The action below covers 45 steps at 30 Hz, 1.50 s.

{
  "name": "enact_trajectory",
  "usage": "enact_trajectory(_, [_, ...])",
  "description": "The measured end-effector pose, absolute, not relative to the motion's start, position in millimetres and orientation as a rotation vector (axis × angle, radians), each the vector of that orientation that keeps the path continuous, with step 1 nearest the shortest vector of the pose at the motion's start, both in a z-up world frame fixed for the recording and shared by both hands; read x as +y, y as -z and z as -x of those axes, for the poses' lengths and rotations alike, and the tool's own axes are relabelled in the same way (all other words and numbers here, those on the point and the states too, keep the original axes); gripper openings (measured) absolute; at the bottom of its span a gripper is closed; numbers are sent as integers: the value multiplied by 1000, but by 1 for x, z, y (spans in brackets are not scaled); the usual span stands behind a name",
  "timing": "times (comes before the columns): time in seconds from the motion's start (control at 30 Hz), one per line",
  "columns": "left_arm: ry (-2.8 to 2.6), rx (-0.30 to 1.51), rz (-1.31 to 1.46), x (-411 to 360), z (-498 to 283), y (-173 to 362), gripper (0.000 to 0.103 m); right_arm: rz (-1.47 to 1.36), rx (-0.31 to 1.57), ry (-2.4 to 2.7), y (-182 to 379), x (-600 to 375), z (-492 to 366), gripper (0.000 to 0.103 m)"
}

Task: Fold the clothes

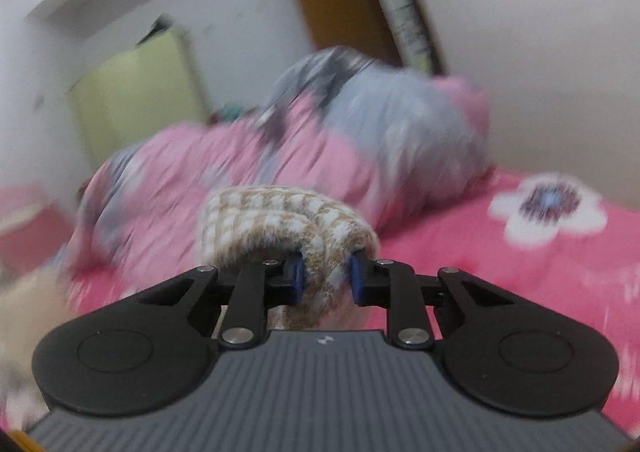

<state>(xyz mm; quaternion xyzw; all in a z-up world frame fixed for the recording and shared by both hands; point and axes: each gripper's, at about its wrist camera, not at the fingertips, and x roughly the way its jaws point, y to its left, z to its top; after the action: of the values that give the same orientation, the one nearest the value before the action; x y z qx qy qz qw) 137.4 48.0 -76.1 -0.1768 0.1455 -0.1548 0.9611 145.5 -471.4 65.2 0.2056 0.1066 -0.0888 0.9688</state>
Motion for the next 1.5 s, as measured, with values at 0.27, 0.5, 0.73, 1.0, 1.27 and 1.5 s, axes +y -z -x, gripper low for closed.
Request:
enact_trajectory(0.27, [322, 287, 386, 52, -136, 74, 81, -1164, 526, 387, 29, -578, -217, 92])
enact_trajectory(0.5, [326, 281, 419, 56, -135, 71, 81, -1166, 663, 96, 49, -509, -161, 92])
enact_trajectory(0.73, [318, 274, 450, 64, -132, 68, 81, -738, 706, -310, 3, -391, -102, 92])
enact_trajectory(1.0, [321, 276, 447, 65, -133, 67, 81, 344, 639, -363, 25, -197, -106, 92])
enact_trajectory(1.27, [315, 263, 465, 70, -132, 60, 81, 637, 618, -266, 81, -143, -143, 68])
enact_trajectory(1.5, [324, 235, 537, 87, -127, 55, 82, 277, 590, -226, 8, -176, -174, 24])
